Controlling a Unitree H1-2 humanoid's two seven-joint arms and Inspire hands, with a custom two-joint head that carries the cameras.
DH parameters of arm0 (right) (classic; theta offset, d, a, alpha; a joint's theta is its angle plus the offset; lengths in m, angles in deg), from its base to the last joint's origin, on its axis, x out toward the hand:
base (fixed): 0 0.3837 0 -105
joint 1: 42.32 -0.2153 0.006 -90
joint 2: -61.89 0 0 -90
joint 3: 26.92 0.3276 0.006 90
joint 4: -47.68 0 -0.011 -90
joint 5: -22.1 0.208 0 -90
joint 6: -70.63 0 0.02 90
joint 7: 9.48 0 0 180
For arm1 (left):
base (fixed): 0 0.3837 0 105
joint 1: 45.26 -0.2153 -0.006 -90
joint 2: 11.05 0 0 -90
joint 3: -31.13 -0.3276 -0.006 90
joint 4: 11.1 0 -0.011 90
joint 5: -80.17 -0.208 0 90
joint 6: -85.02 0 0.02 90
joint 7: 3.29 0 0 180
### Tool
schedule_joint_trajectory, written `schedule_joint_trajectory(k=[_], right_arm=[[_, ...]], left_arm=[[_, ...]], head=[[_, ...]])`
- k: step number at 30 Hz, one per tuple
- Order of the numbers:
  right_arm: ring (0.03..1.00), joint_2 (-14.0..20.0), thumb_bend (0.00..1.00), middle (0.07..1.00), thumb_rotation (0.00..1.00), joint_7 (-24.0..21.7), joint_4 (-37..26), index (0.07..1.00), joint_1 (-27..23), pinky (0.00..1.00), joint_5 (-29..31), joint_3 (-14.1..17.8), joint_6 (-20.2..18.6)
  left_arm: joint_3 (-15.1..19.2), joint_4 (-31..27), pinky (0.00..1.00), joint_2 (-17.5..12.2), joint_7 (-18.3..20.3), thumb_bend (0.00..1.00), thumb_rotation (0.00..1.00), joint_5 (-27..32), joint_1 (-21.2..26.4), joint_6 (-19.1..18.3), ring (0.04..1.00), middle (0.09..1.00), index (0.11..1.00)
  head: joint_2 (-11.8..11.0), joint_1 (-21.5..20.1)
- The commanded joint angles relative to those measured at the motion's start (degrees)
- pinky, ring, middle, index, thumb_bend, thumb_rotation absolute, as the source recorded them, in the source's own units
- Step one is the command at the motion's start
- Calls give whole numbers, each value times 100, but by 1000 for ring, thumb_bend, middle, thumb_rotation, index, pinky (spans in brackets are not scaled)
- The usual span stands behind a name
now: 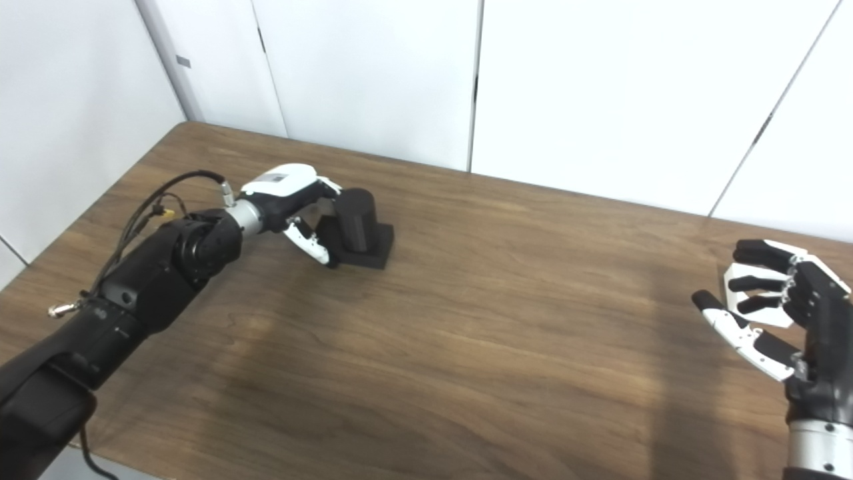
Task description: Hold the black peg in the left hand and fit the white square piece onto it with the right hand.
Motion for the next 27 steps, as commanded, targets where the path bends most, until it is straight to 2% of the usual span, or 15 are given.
schedule_joint_trajectory(k=[1, 6, 11, 17, 27], right_arm=[[545, 60, 481, 663, 0, 74, -91, 646, -168, 405, -39, 29, 245], [541, 34, 483, 662, 0, 105, -60, 648, -166, 401, -76, 9, 289], [536, 26, 484, 660, 0, 131, -47, 648, -153, 397, -119, -17, 326], [536, 15, 485, 660, 0, 143, -55, 647, -152, 399, -144, -20, 301], [547, -5, 498, 662, 0, 156, -77, 651, -148, 408, -113, 3, 304]], left_arm=[[-44, -233, 823, -58, 166, 525, 64, 26, 87, 215, 942, 866, 487], [-121, -622, 794, -4, 385, 525, 65, -19, 47, 438, 930, 862, 487], [-187, -1002, 766, 185, 642, 525, 64, 49, 11, 536, 927, 860, 486], [-303, -1542, 788, 485, 970, 525, 67, -172, -47, 341, 932, 867, 486], [-574, -1875, 769, 894, 1065, 524, 73, -371, -270, 628, 923, 860, 487]], head=[[2, 4], [18, -30], [21, -45], [54, -92], [98, -273]])
